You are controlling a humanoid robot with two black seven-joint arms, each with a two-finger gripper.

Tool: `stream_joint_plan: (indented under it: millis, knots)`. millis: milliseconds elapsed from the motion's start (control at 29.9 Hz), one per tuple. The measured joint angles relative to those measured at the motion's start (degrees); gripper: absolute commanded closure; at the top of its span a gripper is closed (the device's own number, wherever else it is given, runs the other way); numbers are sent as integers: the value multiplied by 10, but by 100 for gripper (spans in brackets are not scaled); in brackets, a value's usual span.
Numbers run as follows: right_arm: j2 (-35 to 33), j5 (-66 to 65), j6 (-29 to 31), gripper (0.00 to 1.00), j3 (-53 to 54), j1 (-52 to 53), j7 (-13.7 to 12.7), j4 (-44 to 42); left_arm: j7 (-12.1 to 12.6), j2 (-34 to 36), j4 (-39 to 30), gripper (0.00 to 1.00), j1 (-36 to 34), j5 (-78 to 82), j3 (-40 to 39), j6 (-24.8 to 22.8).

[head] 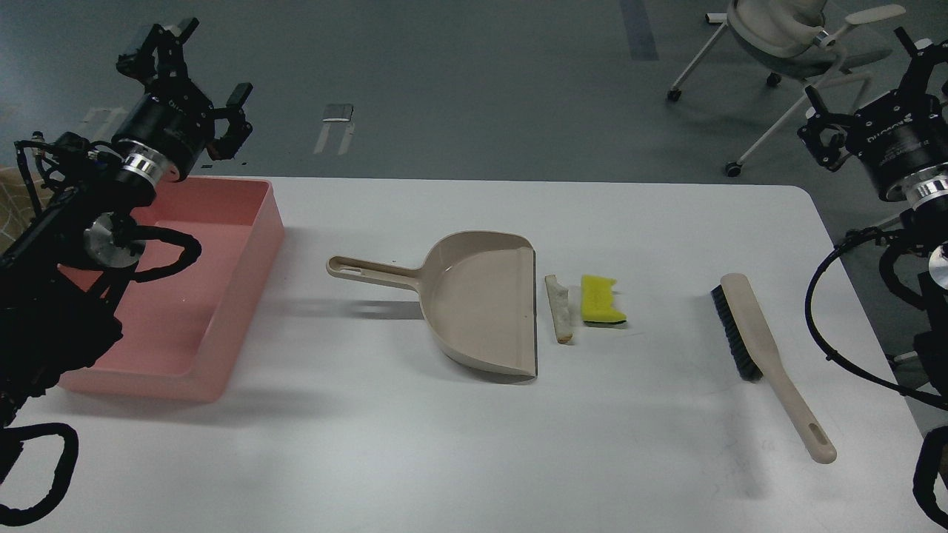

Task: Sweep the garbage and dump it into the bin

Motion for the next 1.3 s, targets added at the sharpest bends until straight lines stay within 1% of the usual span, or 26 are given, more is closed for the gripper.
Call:
stream_joint_plan:
  millis: [267,535,936,1036,1304]
  knots:
    - [0,1,0,0,0,4,-1,2,0,0,0,2,0,-1,-1,0]
    - [0,0,0,0,0,7,0,2,-6,-1,0,2,0,-2,-5,2]
    - [-9,0,0,0,0,4,-4,15,1,-1,-4,2,-1,-2,-4,0]
    - [-9,2,0,0,0,4,-4,14,1,1,-22,2,1,-2,-4,0]
    - [-7,3,0,0,2,2,0,17,0,16,-115,2,39,-2,-5,6]
